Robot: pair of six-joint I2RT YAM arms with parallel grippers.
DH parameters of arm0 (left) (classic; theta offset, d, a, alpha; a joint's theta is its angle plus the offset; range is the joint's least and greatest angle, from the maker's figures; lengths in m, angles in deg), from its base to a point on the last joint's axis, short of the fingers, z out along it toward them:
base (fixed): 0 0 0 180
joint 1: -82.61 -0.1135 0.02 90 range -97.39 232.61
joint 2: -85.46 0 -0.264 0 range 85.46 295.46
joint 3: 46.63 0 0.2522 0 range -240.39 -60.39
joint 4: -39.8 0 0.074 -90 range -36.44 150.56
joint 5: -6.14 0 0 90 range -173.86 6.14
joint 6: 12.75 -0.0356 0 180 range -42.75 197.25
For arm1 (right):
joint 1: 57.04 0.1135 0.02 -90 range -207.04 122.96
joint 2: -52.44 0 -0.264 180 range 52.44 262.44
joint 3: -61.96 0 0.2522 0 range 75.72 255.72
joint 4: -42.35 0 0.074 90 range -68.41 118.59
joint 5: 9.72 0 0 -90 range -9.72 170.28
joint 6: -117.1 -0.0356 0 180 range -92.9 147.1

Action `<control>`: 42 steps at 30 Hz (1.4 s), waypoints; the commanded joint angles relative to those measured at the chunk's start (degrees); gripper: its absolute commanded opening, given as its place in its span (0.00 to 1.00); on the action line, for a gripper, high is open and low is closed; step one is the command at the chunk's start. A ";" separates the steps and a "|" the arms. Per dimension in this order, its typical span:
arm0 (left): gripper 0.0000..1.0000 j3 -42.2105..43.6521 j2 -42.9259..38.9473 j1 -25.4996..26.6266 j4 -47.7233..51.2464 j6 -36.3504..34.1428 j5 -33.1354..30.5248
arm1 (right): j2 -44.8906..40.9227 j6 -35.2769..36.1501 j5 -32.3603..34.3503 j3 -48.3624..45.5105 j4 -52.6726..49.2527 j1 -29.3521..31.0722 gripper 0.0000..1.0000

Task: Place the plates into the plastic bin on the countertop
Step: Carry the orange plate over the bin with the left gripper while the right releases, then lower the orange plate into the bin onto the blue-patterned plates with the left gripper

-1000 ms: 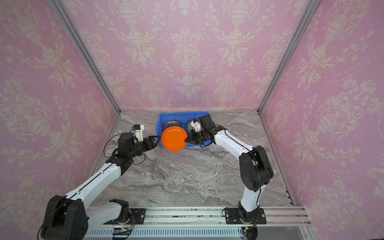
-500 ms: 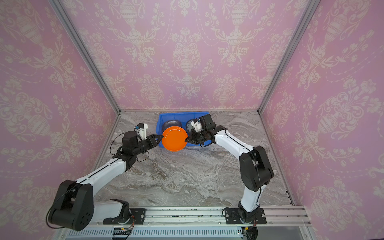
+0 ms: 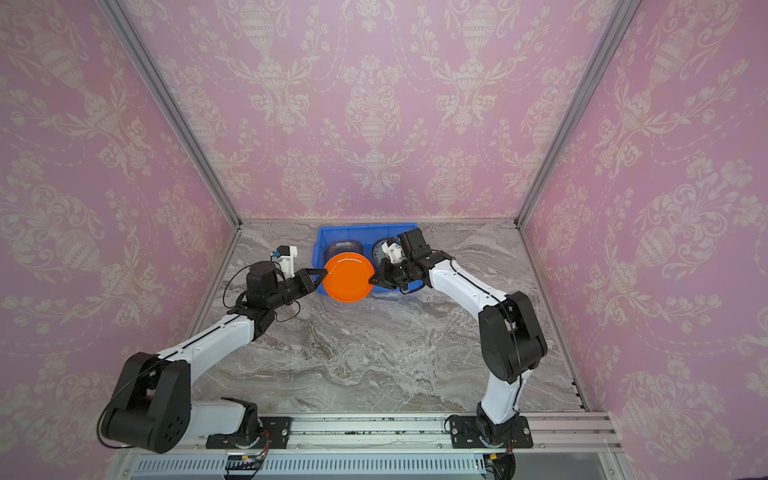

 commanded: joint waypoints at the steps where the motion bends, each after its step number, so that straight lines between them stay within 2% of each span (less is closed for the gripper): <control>1: 0.21 -1.99 1.22 -0.41 -1.81 0.94 1.85 | -0.59 -0.79 -1.76 0.91 1.88 -0.27 0.00; 6: 0.14 -2.52 2.58 -0.24 -3.08 1.82 2.74 | -0.27 -1.32 -1.84 1.01 2.58 -0.25 0.00; 9: 0.00 -2.87 3.35 -0.15 -3.67 2.22 3.04 | 0.24 -1.64 -1.64 1.42 2.91 -0.27 0.00; 14: 0.00 -3.64 4.43 0.11 -3.74 2.57 2.72 | 1.31 -1.85 -0.98 2.43 2.94 -0.49 0.00; 16: 0.00 -5.98 4.94 0.25 -3.72 2.52 2.26 | 1.71 -1.99 -0.65 2.80 2.96 -0.88 0.06; 21: 0.00 -10.86 7.15 0.81 -0.42 1.27 -0.60 | 0.87 -3.74 0.51 1.50 4.32 -3.54 0.36; 24: 0.00 -15.03 10.16 1.54 0.82 0.58 -1.62 | -1.35 -4.18 2.39 -0.02 4.00 -6.26 0.44; 33: 0.00 -32.88 24.79 6.83 8.82 -3.52 -6.52 | -11.26 -5.89 8.04 -8.39 6.99 -15.31 0.45; 42: 0.00 -48.46 39.00 10.63 14.07 -5.58 -11.19 | -16.23 -5.48 9.95 -13.45 6.72 -19.36 0.46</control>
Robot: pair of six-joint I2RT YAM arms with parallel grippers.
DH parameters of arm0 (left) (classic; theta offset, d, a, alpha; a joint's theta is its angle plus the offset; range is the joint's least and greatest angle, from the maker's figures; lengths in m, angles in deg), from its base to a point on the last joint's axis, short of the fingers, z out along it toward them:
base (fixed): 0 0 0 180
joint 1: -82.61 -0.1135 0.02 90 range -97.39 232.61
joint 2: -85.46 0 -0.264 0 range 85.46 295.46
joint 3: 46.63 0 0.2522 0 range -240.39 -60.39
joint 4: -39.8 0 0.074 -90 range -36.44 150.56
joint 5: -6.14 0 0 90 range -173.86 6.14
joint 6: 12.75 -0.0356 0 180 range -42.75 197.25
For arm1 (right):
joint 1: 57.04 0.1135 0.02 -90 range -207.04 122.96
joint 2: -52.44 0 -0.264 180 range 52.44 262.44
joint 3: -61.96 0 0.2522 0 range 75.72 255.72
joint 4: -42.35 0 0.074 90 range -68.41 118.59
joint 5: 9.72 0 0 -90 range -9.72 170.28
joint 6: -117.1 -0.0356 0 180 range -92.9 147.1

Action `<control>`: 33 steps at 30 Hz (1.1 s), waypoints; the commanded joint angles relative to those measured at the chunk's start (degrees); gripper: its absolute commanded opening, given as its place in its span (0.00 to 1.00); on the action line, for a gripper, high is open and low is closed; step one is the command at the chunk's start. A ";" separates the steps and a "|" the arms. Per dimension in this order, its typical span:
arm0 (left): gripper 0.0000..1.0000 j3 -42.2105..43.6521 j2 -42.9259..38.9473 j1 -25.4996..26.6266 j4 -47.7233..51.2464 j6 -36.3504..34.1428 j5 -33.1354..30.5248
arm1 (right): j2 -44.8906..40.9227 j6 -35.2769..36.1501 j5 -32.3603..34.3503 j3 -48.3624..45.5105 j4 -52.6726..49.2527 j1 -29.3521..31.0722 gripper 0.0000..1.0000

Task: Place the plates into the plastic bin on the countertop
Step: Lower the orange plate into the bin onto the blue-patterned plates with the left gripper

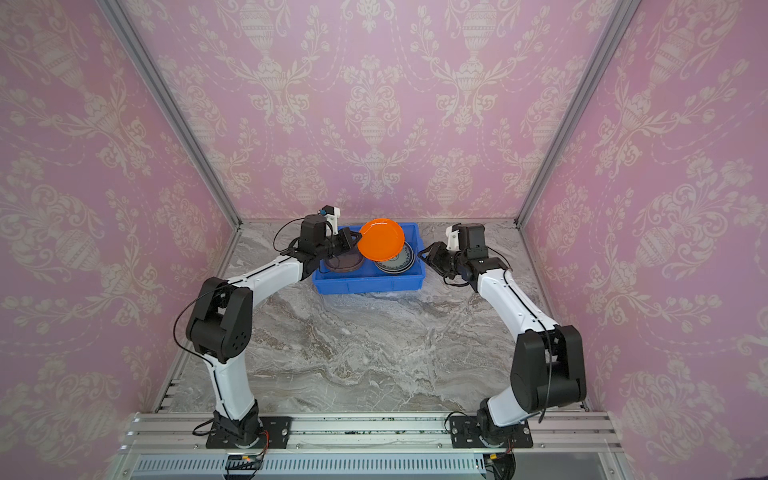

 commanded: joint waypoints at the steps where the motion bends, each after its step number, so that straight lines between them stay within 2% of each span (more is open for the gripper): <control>1: 0.00 -5.47 3.70 1.82 3.45 -2.47 -3.30 | -1.73 -0.38 1.22 -1.64 -0.02 -0.72 0.46; 11: 0.00 -12.74 12.06 2.99 5.16 -2.51 -6.43 | -0.75 0.15 0.96 -0.79 -0.55 -1.25 0.46; 33: 0.00 -18.41 18.77 3.72 8.98 -4.33 -9.19 | 0.22 -0.54 0.08 -1.17 0.34 -1.25 0.46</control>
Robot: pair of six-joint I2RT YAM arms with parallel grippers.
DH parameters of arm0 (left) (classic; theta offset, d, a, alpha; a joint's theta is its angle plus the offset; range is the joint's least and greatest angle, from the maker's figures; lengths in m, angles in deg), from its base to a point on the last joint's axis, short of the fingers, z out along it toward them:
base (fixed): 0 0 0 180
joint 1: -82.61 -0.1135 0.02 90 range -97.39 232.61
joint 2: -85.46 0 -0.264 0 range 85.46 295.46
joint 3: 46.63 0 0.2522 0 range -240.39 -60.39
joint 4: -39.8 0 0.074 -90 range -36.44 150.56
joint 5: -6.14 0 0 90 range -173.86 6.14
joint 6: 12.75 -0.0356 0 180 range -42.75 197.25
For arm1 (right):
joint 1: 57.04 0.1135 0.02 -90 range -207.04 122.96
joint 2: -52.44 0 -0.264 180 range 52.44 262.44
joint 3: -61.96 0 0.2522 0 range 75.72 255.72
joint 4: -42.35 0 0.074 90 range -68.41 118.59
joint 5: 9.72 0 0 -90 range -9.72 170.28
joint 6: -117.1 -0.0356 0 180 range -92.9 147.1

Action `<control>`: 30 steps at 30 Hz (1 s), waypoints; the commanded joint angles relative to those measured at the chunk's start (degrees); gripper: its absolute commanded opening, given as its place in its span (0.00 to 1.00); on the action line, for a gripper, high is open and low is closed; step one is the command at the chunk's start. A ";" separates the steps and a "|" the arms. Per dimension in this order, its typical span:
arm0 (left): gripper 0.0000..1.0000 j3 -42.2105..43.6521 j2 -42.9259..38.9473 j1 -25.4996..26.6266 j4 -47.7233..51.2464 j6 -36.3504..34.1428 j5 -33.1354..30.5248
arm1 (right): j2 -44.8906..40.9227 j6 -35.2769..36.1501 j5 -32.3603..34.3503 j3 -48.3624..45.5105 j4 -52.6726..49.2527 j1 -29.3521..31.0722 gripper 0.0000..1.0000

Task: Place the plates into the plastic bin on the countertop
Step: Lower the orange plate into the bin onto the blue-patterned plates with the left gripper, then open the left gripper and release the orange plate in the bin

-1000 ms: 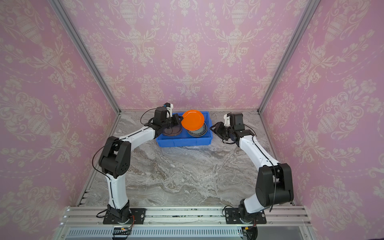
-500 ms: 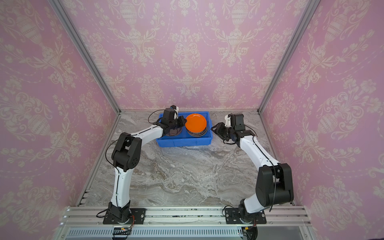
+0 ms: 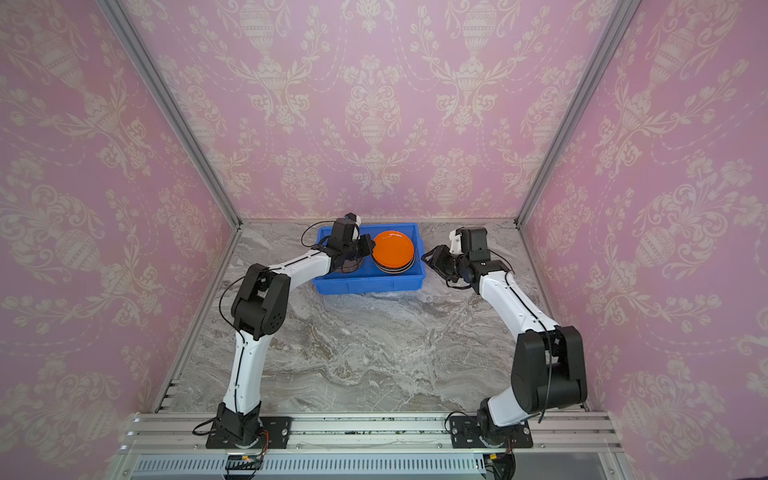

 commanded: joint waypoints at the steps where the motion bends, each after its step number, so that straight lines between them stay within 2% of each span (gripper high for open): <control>1: 0.00 -2.32 1.47 0.37 1.06 -1.27 -1.33 | 0.18 -0.57 -0.46 -0.17 0.64 -0.24 0.46; 14: 0.00 -3.59 2.66 0.58 3.58 -2.07 -2.71 | 0.40 -1.02 -0.93 -0.74 1.69 -0.24 0.47; 19: 0.18 -3.63 2.69 0.75 4.05 -2.48 -2.95 | 0.34 -1.13 -1.24 -0.96 2.04 -0.29 0.47; 22: 0.34 -3.65 2.50 1.01 4.11 -2.78 -3.16 | 0.44 -1.42 -1.45 -1.38 2.72 -0.25 0.47; 30: 0.35 -3.14 1.96 1.28 4.92 -3.53 -4.45 | 0.18 -1.67 -1.63 -1.86 3.19 -0.24 0.47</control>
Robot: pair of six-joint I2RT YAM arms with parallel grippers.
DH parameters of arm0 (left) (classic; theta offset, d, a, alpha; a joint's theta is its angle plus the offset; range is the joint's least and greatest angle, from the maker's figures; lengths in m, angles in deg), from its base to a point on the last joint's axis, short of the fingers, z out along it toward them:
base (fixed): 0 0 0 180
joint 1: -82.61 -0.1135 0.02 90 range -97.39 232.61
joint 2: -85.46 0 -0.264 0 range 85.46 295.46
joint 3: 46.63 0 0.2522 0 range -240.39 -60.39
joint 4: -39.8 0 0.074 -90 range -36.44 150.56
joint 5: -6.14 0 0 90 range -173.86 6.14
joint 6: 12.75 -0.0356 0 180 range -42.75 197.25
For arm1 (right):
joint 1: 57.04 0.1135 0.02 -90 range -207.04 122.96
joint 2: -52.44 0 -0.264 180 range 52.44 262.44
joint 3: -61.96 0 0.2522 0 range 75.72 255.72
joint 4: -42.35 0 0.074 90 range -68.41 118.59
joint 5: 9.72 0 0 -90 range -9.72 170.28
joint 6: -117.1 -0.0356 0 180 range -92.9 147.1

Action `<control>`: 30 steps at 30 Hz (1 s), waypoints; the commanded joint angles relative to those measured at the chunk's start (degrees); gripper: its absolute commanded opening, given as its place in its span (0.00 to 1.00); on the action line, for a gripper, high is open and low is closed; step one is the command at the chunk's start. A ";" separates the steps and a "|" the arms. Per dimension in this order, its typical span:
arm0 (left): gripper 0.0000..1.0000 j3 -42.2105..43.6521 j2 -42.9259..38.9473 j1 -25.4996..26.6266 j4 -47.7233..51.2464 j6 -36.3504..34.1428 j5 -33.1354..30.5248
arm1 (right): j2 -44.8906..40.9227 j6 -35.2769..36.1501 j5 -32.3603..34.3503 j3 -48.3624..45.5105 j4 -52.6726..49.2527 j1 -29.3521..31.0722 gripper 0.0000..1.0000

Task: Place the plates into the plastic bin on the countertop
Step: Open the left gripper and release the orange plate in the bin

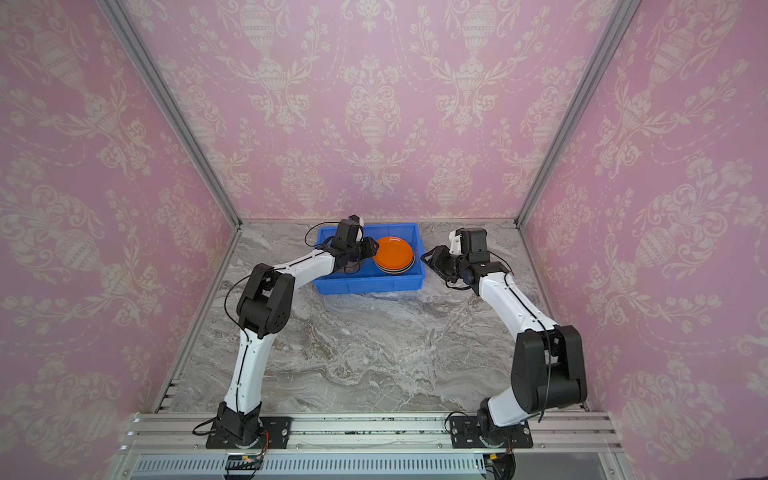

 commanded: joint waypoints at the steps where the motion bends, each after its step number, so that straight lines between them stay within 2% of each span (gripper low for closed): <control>1: 0.35 -0.61 -0.10 0.51 1.76 -1.94 -2.06 | 0.01 -0.62 -1.00 -0.84 0.96 -0.24 0.47; 14: 0.38 -1.07 0.57 0.65 1.37 -1.21 -1.17 | 0.55 -1.21 -1.66 -1.41 2.21 -0.24 0.48; 21: 0.32 -1.98 1.53 0.95 1.98 -1.07 -0.26 | 0.73 -1.38 -2.00 -2.09 2.67 -0.15 0.48; 30: 0.32 -3.03 2.09 1.39 3.19 -1.22 -0.66 | 0.43 -1.58 -2.09 -2.72 2.91 -0.06 0.48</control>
